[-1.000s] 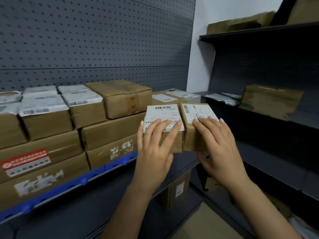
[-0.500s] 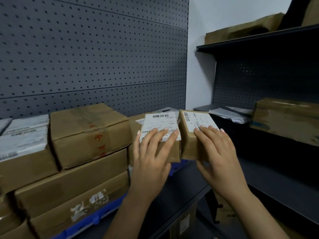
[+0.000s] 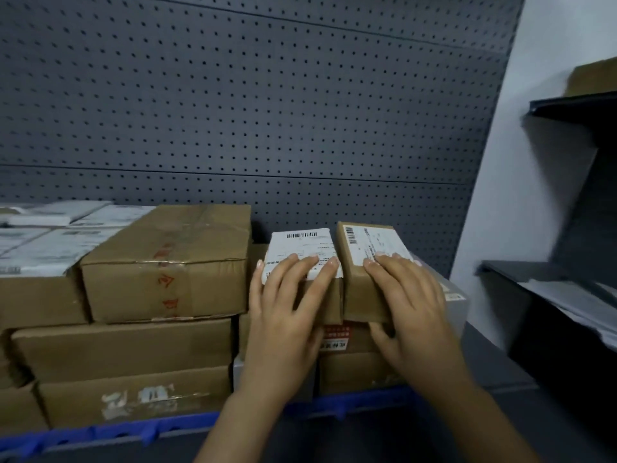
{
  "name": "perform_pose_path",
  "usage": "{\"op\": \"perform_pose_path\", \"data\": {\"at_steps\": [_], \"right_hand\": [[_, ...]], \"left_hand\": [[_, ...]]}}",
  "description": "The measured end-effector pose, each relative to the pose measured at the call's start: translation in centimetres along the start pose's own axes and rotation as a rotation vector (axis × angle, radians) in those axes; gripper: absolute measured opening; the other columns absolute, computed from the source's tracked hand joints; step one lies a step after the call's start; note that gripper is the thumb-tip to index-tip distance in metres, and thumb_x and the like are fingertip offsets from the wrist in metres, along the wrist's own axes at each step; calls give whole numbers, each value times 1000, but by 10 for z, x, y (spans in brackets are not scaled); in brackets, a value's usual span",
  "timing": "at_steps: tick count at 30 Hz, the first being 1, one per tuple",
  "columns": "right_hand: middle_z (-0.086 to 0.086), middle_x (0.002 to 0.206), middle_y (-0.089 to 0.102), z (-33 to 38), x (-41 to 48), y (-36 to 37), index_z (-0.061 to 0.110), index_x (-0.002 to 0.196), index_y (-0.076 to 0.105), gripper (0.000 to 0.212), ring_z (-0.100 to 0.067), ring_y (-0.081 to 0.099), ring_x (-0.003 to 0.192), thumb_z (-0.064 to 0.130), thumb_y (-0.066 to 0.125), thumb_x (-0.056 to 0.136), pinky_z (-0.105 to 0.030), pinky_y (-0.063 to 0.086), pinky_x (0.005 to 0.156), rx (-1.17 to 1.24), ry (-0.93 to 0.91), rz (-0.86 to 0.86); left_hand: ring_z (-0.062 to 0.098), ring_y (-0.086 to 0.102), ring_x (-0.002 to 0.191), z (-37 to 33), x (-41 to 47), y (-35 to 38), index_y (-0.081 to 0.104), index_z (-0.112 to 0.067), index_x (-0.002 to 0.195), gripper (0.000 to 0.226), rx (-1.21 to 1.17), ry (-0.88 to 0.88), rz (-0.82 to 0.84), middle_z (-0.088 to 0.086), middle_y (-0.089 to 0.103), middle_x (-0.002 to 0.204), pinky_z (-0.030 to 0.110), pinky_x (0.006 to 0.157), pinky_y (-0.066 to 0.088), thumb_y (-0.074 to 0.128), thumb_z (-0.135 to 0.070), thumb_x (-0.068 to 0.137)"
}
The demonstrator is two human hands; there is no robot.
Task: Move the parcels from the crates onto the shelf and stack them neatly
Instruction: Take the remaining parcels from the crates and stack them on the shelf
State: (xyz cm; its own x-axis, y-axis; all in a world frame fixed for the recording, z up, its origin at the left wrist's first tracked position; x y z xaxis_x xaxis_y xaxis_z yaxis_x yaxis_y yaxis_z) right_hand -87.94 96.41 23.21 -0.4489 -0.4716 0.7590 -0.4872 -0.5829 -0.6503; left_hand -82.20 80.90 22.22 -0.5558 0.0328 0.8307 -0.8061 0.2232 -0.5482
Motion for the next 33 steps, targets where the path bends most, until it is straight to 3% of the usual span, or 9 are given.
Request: {"op": "perform_pose_path", "data": {"at_steps": [7,11,15,19,24,28,33], "right_hand": [[0,144,40,-20,17,15,21,143,37,89,-23,34,137,6,78,65,-42,18,115,69,-63,41],[-1,144,41,-24,15,18,22,143,36,88,-22,33,137,8,78,67,-43,18,116,79,-44,43],[-1,144,41,-27,14,18,22,144,35,89,-22,33,137,9,78,67,-43,19,115,73,-19,41],[0,144,40,-26,17,17,22,143,35,89,-22,34,136,11,80,67,-38,16,115,66,-16,26],[0,143,41,-23,20,20,23,143,34,89,-21,33,136,12,80,68,-35,14,116,82,-11,-4],[0,142,41,-20,19,25,22,142,35,89,-22,33,135,11,80,66,-32,10,116,79,-11,3],[-1,141,41,-21,21,27,23,142,34,92,-22,33,134,10,81,65,-29,9,115,86,1,0]], "left_hand": [[26,22,144,1,10,17,34,-25,148,99,147,-80,103,3,37,148,52,117,4,78,-7,61],[25,7,148,3,10,22,24,-26,151,94,183,-114,146,3,24,156,50,117,-4,74,-33,73],[24,-8,148,9,13,23,13,-27,154,82,198,-172,174,3,8,161,50,116,-7,49,-49,84],[27,-12,147,13,17,28,8,-22,155,79,233,-162,193,9,0,162,48,116,-8,39,-50,87],[30,-3,147,12,6,33,14,-19,154,77,248,-130,171,11,6,161,44,117,-6,42,-51,90],[25,-17,146,19,5,37,2,-23,154,76,229,-152,190,5,-8,162,47,113,-9,39,-49,93],[15,-37,138,27,16,39,-14,-30,151,72,158,-187,226,-3,-31,155,34,109,-19,32,-45,98]]}}
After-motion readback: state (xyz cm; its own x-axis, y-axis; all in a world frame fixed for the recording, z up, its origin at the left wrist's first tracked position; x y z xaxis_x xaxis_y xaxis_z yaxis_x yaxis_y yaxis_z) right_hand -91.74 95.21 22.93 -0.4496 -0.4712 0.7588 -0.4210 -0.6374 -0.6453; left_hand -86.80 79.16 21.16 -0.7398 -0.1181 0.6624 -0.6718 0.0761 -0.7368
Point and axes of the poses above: each hand's wrist, its own x-axis towards the middle knuckle, its own y-axis out of the palm, z = x × y, the point moved 5 cm from there along x, towards the middle knuckle
